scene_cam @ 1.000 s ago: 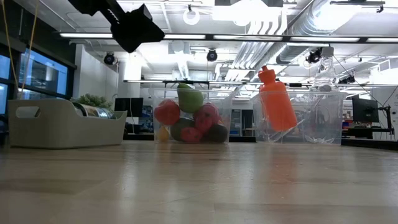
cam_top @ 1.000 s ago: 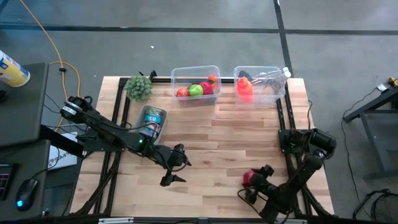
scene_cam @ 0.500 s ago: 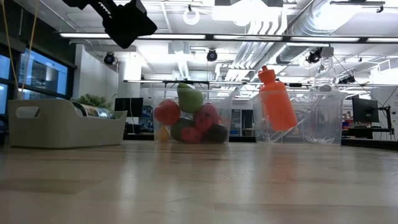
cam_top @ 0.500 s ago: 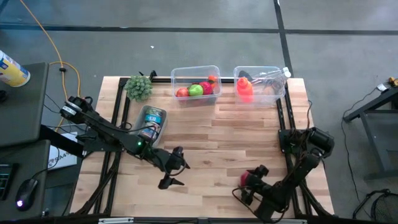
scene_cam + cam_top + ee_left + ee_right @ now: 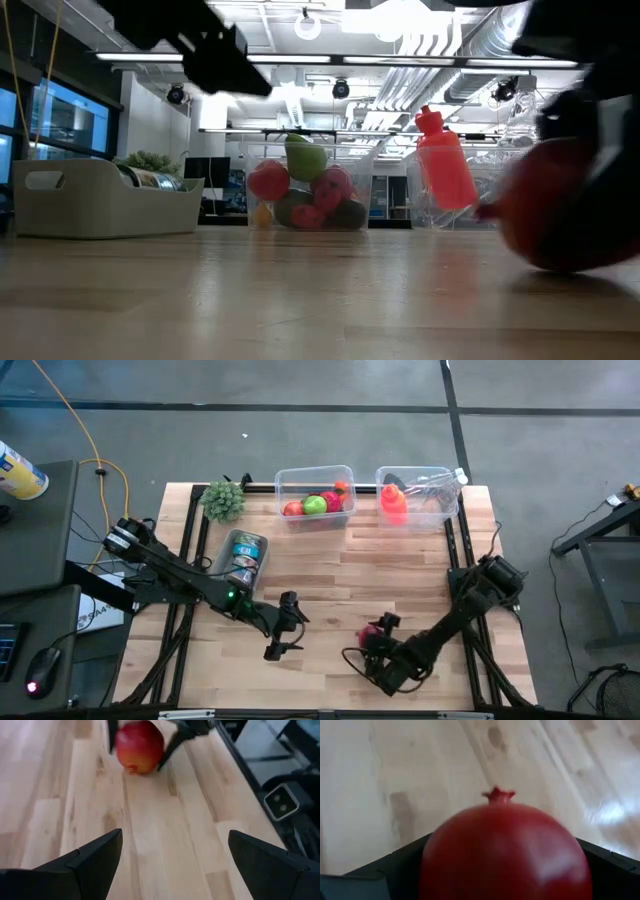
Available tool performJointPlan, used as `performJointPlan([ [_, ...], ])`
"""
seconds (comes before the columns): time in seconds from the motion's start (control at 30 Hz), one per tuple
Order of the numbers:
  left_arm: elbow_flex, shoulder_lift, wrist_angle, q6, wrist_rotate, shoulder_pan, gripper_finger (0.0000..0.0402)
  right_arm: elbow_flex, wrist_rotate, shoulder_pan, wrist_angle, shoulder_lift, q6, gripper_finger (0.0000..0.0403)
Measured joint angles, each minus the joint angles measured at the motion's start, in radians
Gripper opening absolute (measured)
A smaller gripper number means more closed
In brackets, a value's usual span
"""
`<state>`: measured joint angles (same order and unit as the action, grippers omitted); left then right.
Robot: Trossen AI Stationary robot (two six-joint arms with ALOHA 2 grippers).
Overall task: Pick & Place Food Item
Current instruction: Put the pomegranate into the left transparent bin
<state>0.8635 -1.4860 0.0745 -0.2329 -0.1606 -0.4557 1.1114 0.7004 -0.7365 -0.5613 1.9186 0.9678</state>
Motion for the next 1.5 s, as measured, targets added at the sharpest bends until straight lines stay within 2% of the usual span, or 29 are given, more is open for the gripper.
performJointPlan([
  [0.23, 0.0, -0.075, 0.002, 0.001, -0.033, 0.005, 0.0353, 0.0, -0.02, 0.1, 0.077, 0.0, -0.175, 0.0382],
  [0.37, 0.0, -0.091, 0.006, 0.001, -0.041, 0.022, 0.0353, 0.0, -0.034, 0.156, 0.188, 0.0, -0.302, 0.0382],
  [0.53, 0.0, -0.095, 0.006, 0.001, -0.043, 0.04, 0.0353, 0.0, -0.164, 0.229, 0.342, 0.0, -0.495, 0.0382],
  [0.7, 0.0, -0.095, 0.005, 0.002, -0.044, 0.044, 0.0353, 0.0, -0.189, 0.278, 0.407, 0.0, -0.588, 0.0382],
  [0.87, 0.0, -0.095, 0.002, -0.01, -0.044, 0.041, 0.0353, 0.0, -0.264, 0.317, 0.463, 0.0, -0.667, 0.0382],
  [1.1, 0.0, -0.095, 0.002, -0.021, -0.043, 0.017, 0.0353, 0.0, -0.262, 0.327, 0.529, -0.019, -0.783, 0.0382],
  [1.27, 0.0, -0.095, 0.002, -0.004, -0.052, 0.0, 0.0353, 0.0, -0.259, 0.322, 0.532, -0.066, -0.807, 0.0382],
  [1.5, -0.001, -0.095, 0.012, -0.008, -0.053, -0.001, 0.0353, 0.0, -0.263, 0.243, 0.521, -0.192, -0.808, 0.0382],
])
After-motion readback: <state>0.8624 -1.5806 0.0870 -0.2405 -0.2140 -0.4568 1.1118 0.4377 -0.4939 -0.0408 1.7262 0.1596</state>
